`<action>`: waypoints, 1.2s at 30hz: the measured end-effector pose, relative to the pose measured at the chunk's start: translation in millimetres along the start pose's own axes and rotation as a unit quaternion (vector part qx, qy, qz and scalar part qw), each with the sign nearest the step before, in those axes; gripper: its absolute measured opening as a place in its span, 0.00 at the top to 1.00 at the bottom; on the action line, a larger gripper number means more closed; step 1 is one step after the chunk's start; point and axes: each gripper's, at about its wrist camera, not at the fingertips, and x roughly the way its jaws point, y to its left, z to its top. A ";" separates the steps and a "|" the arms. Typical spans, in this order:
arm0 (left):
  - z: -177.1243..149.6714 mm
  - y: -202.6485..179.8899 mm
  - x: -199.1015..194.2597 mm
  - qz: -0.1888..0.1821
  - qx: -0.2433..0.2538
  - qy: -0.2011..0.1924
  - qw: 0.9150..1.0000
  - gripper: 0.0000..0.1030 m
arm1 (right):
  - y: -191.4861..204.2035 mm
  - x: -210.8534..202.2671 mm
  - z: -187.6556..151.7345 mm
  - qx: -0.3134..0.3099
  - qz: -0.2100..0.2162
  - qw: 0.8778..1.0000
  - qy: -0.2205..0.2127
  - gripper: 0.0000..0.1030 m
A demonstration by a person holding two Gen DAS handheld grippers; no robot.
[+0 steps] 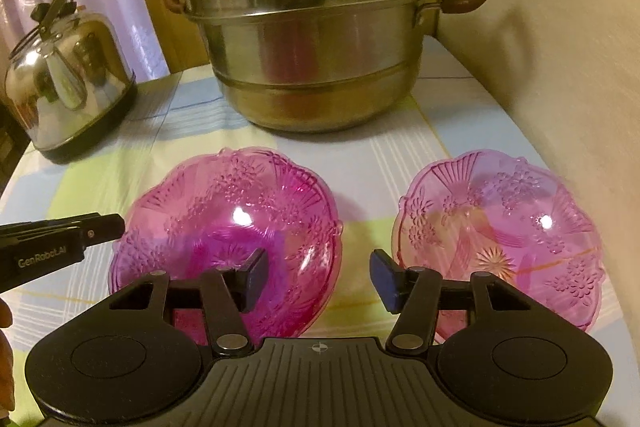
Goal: Organize plates and bowls
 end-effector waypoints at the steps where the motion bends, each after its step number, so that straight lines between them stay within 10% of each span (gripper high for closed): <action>1: 0.4 -1.0 -0.5 -0.002 0.000 0.000 1.000 0.82 | -0.7 -0.6 0.1 0.002 0.000 1.000 -0.001 0.46; 36: -3.6 -89.8 -40.6 -0.117 0.051 -0.010 0.992 0.75 | -67.0 -84.6 -17.3 0.079 -0.075 0.992 -0.066 0.46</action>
